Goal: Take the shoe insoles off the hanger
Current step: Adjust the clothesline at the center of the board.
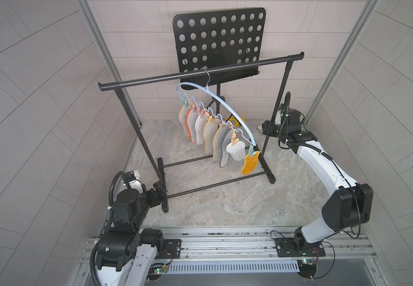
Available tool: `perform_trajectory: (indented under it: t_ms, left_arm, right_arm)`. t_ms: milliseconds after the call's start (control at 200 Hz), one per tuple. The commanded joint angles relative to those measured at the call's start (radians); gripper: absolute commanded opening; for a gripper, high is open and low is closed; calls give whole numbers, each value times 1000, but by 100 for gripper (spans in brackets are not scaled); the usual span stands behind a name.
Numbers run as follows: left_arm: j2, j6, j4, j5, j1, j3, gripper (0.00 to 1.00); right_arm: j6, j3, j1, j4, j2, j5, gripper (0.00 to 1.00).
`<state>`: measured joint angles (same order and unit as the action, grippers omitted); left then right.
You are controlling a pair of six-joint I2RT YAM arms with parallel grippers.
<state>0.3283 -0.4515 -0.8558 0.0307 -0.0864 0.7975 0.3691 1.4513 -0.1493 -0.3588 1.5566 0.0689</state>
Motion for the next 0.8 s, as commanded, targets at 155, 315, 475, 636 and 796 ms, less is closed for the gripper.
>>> perform_trajectory:
  t_ms: [155, 315, 475, 636, 796]
  left_arm:
    - [168, 36, 77, -163, -4, -12, 87]
    - [284, 36, 257, -219, -4, -62, 83]
    - [433, 65, 399, -267, -4, -66, 81]
    - [665, 74, 436, -284, 8, 34, 76]
    - [846, 71, 396, -239, 36, 160, 74]
  right_arm:
    - [33, -2, 22, 13, -23, -1, 75]
    - [45, -29, 24, 4, -55, 9, 79]
    - [64, -40, 25, -28, -72, 9, 79]
    - [66, -56, 27, -34, -88, 22, 80]
    - [62, -79, 27, -40, -109, 22, 79]
